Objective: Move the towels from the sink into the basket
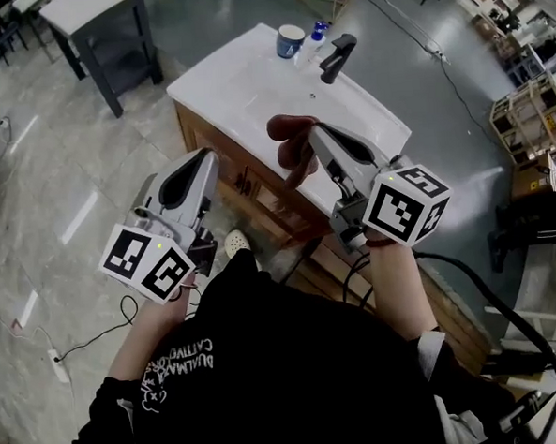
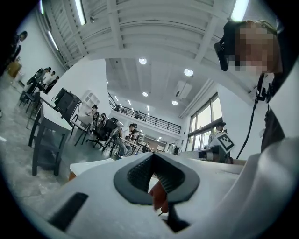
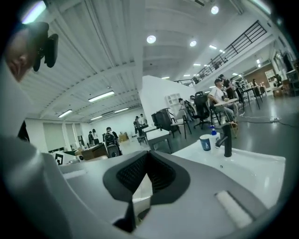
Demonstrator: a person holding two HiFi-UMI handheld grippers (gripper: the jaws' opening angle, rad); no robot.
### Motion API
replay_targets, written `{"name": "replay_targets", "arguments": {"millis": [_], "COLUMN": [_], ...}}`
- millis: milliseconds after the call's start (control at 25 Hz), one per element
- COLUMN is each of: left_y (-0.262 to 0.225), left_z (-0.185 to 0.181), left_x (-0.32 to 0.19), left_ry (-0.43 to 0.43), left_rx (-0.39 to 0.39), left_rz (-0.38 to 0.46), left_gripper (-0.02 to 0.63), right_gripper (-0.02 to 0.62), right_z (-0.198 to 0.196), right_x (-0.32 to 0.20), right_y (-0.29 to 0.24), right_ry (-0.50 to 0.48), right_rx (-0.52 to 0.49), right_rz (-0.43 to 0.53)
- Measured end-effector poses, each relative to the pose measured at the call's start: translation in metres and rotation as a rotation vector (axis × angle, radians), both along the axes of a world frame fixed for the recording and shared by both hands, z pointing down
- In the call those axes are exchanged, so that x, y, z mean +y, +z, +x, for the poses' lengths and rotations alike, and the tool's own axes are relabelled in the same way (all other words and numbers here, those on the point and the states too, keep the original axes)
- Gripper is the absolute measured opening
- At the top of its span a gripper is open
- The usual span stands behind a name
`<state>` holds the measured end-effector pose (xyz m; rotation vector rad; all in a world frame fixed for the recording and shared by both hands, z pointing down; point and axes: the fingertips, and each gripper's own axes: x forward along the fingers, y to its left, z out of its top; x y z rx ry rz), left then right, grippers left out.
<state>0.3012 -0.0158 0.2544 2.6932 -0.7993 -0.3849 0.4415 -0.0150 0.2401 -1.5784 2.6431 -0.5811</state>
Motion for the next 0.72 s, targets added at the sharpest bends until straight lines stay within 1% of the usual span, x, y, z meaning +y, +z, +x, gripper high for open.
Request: {"name": "replay_targets", "arguments": {"millis": [160, 320, 400, 520, 640, 720], "left_y": [-0.010, -0.014, -0.012, -0.006, 0.001, 0.000], "left_z": [-0.033, -0.074, -0.091, -0.113, -0.138, -0.161], "left_x": [0.029, 0.036, 0.036, 0.031, 0.019, 0.008], "left_ry": [-0.032, -0.069, -0.078, -0.079, -0.058, -0.043], "left_rx": [-0.033, -0.037, -0.032, -0.029, -0.049, -0.070], "left_rz": [0.014, -0.006, -0.022, -0.043, -0.066, -0.070], "left_gripper": [0.000, 0.000, 0.000, 0.001, 0.000, 0.000], "right_gripper": [0.017, 0.017, 0.017, 0.017, 0.017, 0.017], "right_z": [-0.036, -0.081, -0.103, -0.133, -0.162, -0.186], "right_x": [0.024, 0.029, 0.029, 0.022, 0.003, -0.012], "right_y": [-0.024, -0.034, -0.036, -0.031, -0.026, -0.024], "right_ry": [-0.062, -0.147, -0.182, -0.218, -0.217, -0.214], "right_rx": [-0.011, -0.078, -0.084, -0.063, -0.050, -0.036], "right_rz": [0.042, 0.030, 0.021, 0.006, -0.003, -0.004]}}
